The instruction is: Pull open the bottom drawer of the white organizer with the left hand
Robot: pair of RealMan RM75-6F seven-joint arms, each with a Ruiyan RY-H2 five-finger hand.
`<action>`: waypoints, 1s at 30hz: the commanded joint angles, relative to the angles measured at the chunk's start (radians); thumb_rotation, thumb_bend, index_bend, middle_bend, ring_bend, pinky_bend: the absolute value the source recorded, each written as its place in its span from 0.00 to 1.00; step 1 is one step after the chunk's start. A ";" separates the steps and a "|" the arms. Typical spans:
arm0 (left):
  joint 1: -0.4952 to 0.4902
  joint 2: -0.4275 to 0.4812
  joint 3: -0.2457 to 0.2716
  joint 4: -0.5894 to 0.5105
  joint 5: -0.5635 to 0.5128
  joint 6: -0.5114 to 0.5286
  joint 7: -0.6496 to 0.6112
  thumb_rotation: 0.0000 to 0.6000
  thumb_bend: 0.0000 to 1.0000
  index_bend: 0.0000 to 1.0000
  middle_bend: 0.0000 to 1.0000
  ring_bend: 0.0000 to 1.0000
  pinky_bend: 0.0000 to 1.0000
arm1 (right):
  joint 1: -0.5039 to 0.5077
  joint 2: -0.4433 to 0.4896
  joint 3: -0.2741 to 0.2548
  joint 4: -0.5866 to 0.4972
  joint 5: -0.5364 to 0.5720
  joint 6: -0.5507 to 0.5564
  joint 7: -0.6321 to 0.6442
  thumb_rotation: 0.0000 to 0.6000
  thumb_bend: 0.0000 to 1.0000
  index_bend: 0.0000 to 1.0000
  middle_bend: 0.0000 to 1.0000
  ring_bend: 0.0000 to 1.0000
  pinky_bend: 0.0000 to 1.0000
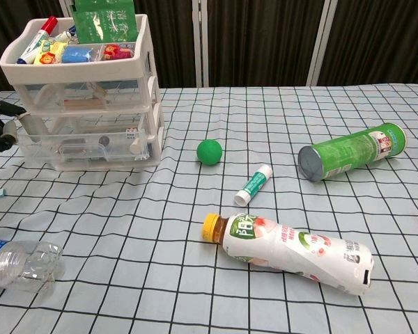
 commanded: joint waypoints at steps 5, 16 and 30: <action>0.003 0.007 0.019 -0.006 0.007 -0.014 -0.003 1.00 0.93 0.59 0.88 0.85 0.70 | -0.001 0.003 0.000 -0.001 -0.002 0.002 0.006 1.00 0.02 0.00 0.00 0.00 0.00; 0.004 0.004 0.043 -0.006 0.030 -0.023 -0.011 1.00 0.93 0.54 0.88 0.85 0.70 | -0.001 0.004 0.000 -0.001 -0.003 0.003 0.006 1.00 0.02 0.00 0.00 0.00 0.00; 0.033 0.045 0.074 -0.052 0.091 0.002 -0.045 1.00 0.93 0.54 0.88 0.85 0.70 | -0.003 0.002 -0.003 -0.003 -0.009 0.004 0.002 1.00 0.02 0.00 0.00 0.00 0.00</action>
